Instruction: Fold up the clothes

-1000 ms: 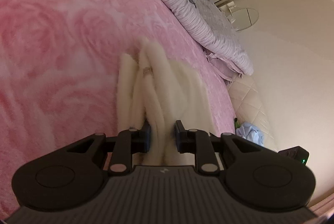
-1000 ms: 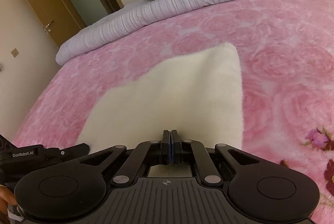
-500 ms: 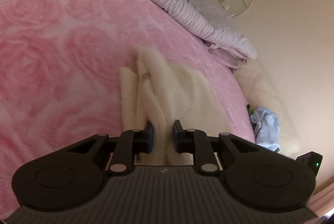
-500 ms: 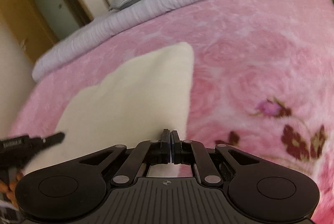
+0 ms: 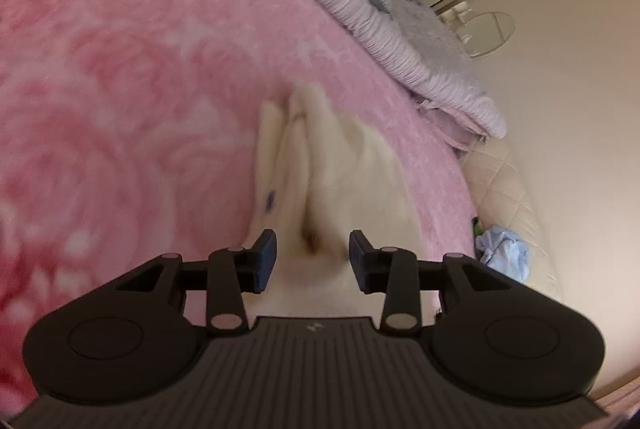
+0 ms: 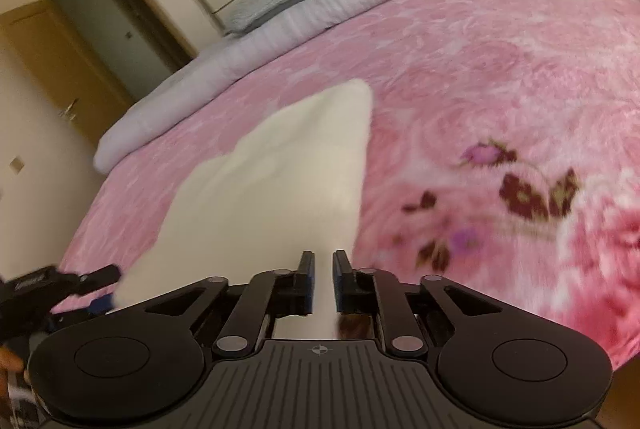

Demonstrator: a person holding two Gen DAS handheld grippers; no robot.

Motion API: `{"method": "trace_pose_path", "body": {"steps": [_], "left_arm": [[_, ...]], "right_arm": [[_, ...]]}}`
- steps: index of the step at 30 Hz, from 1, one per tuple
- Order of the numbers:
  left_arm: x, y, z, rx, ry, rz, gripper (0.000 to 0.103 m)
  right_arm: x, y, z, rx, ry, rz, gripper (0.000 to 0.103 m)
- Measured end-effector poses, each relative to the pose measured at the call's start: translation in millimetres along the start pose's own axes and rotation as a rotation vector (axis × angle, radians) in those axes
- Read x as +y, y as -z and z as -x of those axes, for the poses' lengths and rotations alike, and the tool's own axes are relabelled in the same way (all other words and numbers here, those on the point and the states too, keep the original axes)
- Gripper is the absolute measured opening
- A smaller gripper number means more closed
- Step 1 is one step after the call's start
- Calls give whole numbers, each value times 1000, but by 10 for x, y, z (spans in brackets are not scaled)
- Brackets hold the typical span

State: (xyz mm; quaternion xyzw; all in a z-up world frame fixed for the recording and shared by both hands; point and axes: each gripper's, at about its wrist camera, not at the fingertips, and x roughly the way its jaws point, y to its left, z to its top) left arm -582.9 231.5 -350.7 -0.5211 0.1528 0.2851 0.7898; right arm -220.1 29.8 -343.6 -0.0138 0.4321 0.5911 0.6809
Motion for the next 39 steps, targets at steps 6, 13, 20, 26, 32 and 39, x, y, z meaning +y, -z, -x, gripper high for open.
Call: {"method": "trace_pose_path", "body": {"steps": [6,13,20,26,32,39], "left_arm": [[121,100,-3,16,17,125,39],[229,181,-48,-19,44,160,23],[234,313,-147,-20,-37,34,16],[120,194,-87,12,-75,-33,37],[385,93,33,24,18,85,56],[588,84,-348,79,91,206,60]], "right_arm": [[267,205,184,-11,-30,257,43],[612,426,-127,30,85,605,26],[561,513,-239,67,125,653,16],[311,330,-131,86,8,390,47],[-416,183,-136,97,-178,-209,66],[-617,178,-507,144,-236,-482,66]]}}
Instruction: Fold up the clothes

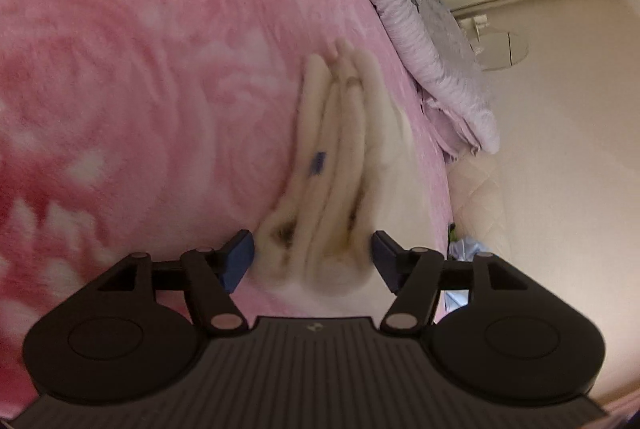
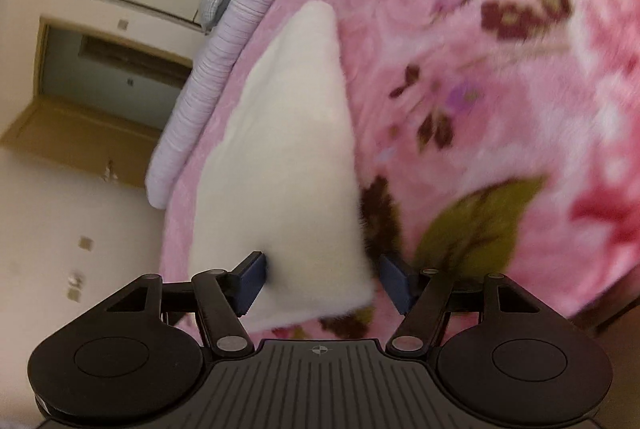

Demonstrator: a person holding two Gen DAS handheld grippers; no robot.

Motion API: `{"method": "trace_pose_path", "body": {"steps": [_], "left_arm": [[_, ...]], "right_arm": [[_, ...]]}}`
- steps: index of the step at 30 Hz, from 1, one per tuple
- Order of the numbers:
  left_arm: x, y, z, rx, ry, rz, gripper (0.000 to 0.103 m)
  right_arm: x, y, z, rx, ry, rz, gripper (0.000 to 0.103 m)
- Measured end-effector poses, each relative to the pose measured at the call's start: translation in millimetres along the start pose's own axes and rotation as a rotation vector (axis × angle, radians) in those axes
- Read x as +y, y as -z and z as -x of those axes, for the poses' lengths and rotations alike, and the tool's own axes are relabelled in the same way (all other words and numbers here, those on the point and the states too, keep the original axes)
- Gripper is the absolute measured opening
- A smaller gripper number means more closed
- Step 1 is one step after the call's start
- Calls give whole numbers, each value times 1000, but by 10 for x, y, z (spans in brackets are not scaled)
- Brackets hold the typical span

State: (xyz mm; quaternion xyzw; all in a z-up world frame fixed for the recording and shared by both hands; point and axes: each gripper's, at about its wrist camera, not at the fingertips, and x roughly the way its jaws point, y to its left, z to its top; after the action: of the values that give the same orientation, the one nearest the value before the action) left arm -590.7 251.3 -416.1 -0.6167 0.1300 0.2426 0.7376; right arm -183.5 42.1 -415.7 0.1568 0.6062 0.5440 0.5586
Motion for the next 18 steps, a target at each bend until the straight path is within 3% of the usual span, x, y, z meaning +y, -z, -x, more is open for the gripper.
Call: {"method": "trace_pose_path", "body": {"steps": [2,3,5,8,14,16,18], "left_arm": [[-14,19,-26,-11,7,-16,61],[-24,30,-37,-15,7,-27,58],[-45,55,-46,-12,1,-47,52],[-92,99,-30,-14,-3,-63,44],[-343,412,-91,71,14,-133,42],[-359,518,-141,90,-3,-154,42],[-355,478,-102,79,-10,-127,43]], "right_arm": [[-11,-24,-82,-7,-16,-37,64],[-3,-45,-115,-6,-10,-41,47],[16,-90,-161,1,-2,-38,31],[49,-150,-120,26,2,-11,22],[-25,-412,236,34,54,64,21],[-80,-464,302,66,74,107,25],[-46,-446,334,89,102,142,35]]}}
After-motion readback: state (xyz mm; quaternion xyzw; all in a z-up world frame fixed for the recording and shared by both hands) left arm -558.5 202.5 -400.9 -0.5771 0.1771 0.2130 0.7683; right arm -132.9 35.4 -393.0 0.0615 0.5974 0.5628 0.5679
